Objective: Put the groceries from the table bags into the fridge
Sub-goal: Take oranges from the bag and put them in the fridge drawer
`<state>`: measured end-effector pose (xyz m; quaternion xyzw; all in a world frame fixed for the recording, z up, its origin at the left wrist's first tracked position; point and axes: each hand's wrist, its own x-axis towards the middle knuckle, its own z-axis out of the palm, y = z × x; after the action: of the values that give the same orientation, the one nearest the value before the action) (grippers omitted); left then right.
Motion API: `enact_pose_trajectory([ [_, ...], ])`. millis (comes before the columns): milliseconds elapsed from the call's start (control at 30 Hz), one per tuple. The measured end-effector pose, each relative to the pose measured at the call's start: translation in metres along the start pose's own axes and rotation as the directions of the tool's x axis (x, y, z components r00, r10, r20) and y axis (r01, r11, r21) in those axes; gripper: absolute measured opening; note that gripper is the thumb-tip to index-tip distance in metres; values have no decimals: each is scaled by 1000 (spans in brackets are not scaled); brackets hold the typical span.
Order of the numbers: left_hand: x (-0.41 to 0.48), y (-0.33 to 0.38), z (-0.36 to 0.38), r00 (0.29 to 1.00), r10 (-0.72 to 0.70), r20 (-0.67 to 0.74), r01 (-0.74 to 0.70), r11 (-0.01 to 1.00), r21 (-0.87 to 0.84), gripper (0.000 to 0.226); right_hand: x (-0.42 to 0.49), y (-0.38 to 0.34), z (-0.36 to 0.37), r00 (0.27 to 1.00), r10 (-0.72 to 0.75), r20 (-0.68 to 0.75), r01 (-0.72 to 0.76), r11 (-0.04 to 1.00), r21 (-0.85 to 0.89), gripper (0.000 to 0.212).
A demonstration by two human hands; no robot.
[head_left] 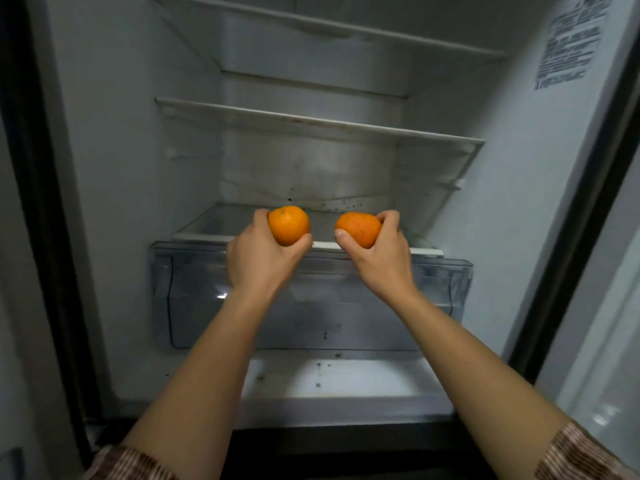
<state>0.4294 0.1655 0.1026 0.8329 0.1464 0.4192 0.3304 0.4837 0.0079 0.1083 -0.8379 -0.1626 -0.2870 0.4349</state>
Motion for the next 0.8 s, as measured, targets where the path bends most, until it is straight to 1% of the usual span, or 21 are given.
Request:
enact_pose_trajectory([
  [100, -2, 12, -17, 995, -30, 93, 19, 994, 111, 57, -9, -7, -16, 1000, -5, 17, 4, 999, 49, 62],
  [200, -2, 17, -26, 981, -70, 180, 36, 982, 187, 56, -10, -9, -29, 996, 21, 86, -26, 998, 50, 64],
  [300, -2, 18, -32, 950, -132, 282, 78, 978, 196, 43, -5, -9, -39, 974, 63, 218, -55, 998, -41, 64],
  [367, 0, 19, -32, 914, -166, 371, 62, 959, 278, 38, 0, -8, -40, 930, 109, 352, -81, 992, -94, 62],
  [433, 6, 20, -33, 855, -217, 470, 55, 941, 334, 39, 7, -8, -38, 857, 163, 489, -110, 985, -135, 48],
  [467, 9, 20, -32, 805, -238, 543, 56, 943, 329, 42, 11, -7, -37, 809, 190, 557, -126, 980, -152, 40],
  [500, 13, 20, -30, 735, -257, 628, 60, 947, 317, 41, 15, -8, -36, 749, 217, 626, -136, 975, -175, 35],
  [567, 15, 21, -27, 546, -326, 772, 84, 938, 336, 37, 22, -10, -35, 610, 304, 732, -127, 949, -288, 39],
  [600, 17, 21, -25, 470, -372, 800, 102, 924, 370, 39, 23, -12, -35, 549, 358, 755, -113, 927, -357, 40],
  [633, 18, 21, -23, 425, -414, 805, 113, 907, 406, 41, 24, -13, -35, 491, 412, 767, -106, 903, -417, 37],
  [700, 19, 21, -23, 392, -472, 790, 116, 877, 466, 45, 25, -15, -33, 354, 499, 791, -97, 861, -499, 34],
  [733, 20, 21, -24, 375, -485, 790, 106, 869, 483, 46, 25, -17, -33, 286, 525, 802, -87, 847, -524, 37],
  [767, 21, 21, -25, 353, -491, 797, 93, 866, 492, 49, 25, -18, -33, 238, 539, 808, -79, 840, -537, 41],
  [800, 21, 23, -26, 334, -498, 800, 84, 861, 502, 51, 25, -20, -33, 216, 545, 810, -75, 837, -543, 44],
])
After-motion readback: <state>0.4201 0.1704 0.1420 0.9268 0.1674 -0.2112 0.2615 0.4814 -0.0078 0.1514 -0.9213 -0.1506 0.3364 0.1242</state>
